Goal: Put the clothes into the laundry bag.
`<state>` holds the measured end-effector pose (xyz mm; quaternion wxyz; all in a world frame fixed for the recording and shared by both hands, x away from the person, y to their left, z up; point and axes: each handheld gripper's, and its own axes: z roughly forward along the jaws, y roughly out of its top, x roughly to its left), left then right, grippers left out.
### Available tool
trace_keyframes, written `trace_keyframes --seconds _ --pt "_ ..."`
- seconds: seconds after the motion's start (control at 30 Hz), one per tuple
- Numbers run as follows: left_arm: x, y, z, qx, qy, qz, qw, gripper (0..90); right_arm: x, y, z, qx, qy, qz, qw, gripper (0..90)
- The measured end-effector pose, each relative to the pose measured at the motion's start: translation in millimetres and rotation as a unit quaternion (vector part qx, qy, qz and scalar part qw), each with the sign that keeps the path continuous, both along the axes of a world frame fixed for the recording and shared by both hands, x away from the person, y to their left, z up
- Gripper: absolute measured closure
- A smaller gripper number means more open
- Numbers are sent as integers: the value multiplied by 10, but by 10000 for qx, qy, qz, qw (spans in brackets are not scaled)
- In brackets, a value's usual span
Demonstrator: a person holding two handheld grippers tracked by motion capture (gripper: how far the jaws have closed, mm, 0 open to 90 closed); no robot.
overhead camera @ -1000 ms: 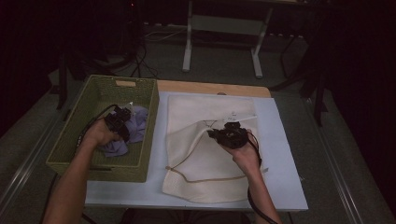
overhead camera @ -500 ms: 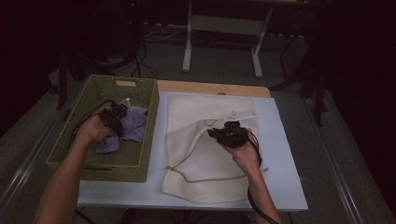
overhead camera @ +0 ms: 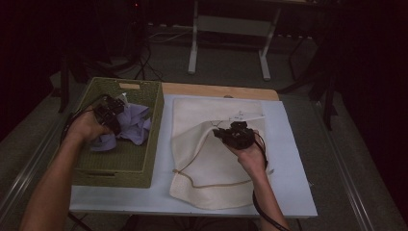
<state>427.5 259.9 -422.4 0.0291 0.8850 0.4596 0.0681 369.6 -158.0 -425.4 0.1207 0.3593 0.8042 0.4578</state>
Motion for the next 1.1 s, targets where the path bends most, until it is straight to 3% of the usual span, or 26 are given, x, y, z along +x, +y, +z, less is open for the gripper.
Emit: trace_keyframes --seconds 0.37,0.87,1.1 --pt "-42 41 211 -33 -145 -89 9998 741 28 40 47 47 -28 -5 10000 865" --pt "-140 -11 537 -14 -361 -500 9981 741 63 24 77 92 -20 -43 9999 865" --pt "-208 -83 639 -110 -358 -851 9957 740 70 24 61 85 31 -18 10000 865"
